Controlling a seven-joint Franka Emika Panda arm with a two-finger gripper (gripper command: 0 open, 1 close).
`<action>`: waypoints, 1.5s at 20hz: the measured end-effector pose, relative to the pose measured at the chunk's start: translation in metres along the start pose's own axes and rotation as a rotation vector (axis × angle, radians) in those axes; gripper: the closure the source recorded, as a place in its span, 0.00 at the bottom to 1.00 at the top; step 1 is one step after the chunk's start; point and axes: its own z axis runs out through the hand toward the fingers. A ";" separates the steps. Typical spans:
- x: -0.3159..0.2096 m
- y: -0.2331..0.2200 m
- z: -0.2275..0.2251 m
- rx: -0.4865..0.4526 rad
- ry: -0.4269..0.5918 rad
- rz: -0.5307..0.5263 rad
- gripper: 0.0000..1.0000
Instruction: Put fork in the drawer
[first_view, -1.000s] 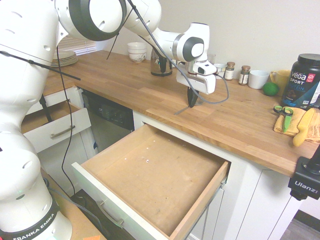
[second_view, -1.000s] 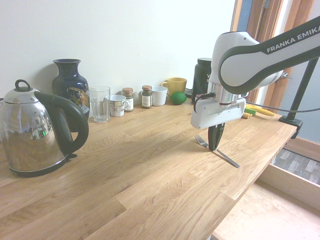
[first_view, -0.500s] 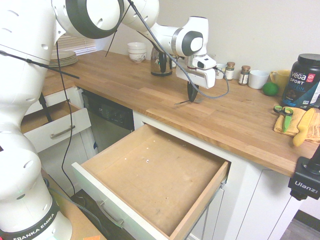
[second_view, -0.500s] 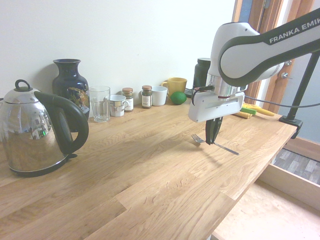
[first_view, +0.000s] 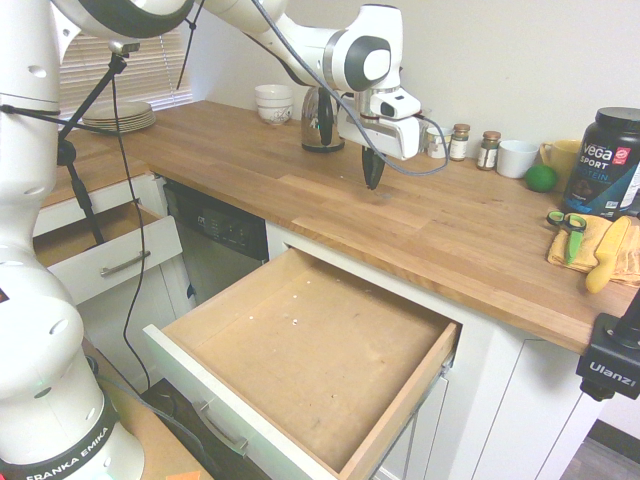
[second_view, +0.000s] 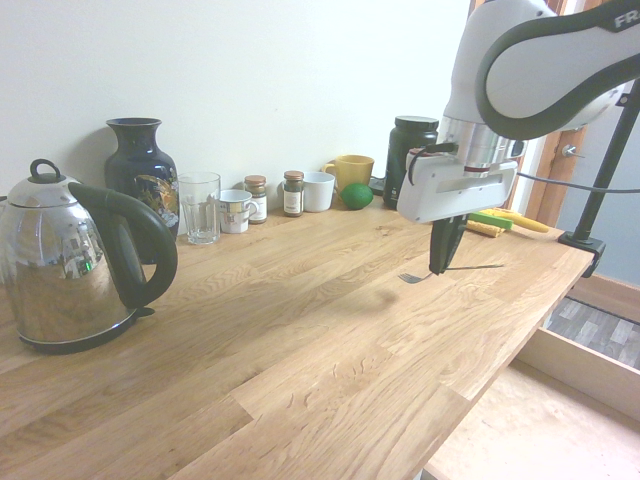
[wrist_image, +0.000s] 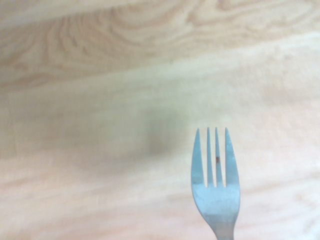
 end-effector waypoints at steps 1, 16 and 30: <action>-0.004 0.004 -0.004 0.004 0.002 -0.002 1.00; -0.092 0.163 -0.017 -0.023 -0.041 -0.178 1.00; -0.106 0.226 0.082 -0.037 -0.067 -0.177 1.00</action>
